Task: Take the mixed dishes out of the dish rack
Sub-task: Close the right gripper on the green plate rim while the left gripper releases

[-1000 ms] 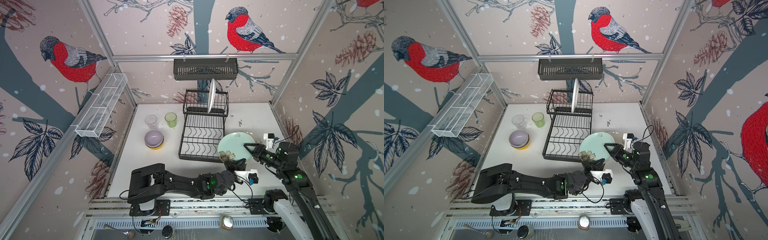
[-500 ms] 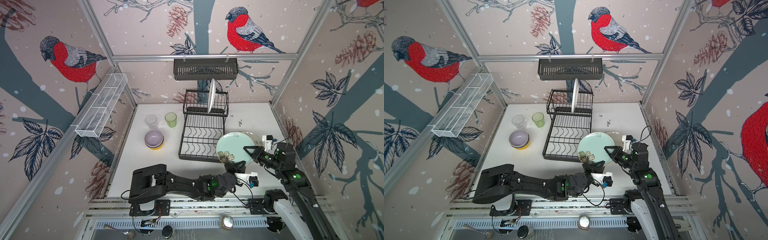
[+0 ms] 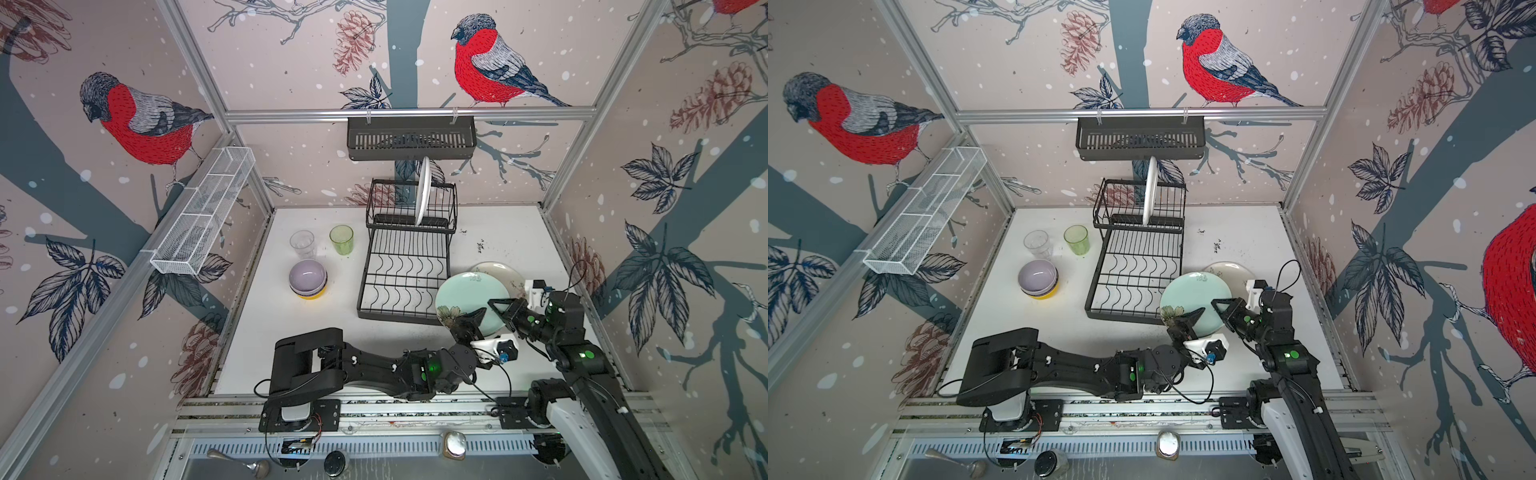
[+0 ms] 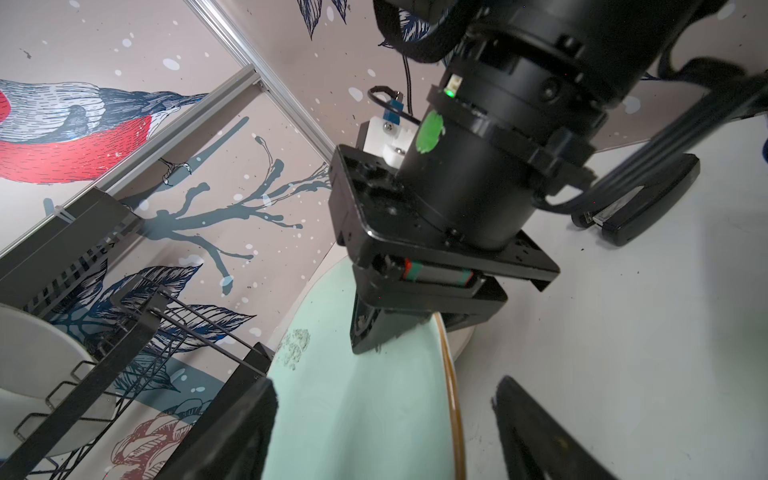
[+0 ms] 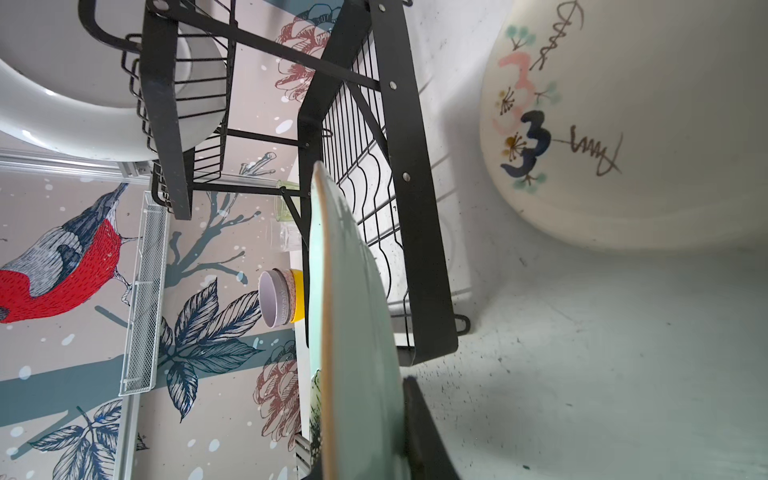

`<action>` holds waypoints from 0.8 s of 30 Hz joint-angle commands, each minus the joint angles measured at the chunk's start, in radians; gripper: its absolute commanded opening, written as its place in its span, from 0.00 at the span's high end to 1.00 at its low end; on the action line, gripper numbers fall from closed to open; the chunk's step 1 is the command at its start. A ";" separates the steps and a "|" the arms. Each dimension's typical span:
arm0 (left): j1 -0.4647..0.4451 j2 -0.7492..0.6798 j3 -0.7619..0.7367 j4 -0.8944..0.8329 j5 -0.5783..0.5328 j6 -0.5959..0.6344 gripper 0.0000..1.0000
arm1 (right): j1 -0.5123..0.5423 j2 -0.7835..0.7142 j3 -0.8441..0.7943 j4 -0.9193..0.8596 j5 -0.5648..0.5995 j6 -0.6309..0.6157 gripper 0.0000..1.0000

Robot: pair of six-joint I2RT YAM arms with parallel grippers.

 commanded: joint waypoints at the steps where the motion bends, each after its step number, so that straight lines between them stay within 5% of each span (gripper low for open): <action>1: -0.001 -0.015 -0.004 0.044 -0.013 -0.025 0.02 | -0.022 -0.014 -0.005 0.095 -0.032 0.014 1.00; 24: 0.002 -0.209 -0.120 -0.065 -0.040 -0.195 0.02 | -0.108 0.017 -0.070 0.193 -0.063 0.017 1.00</action>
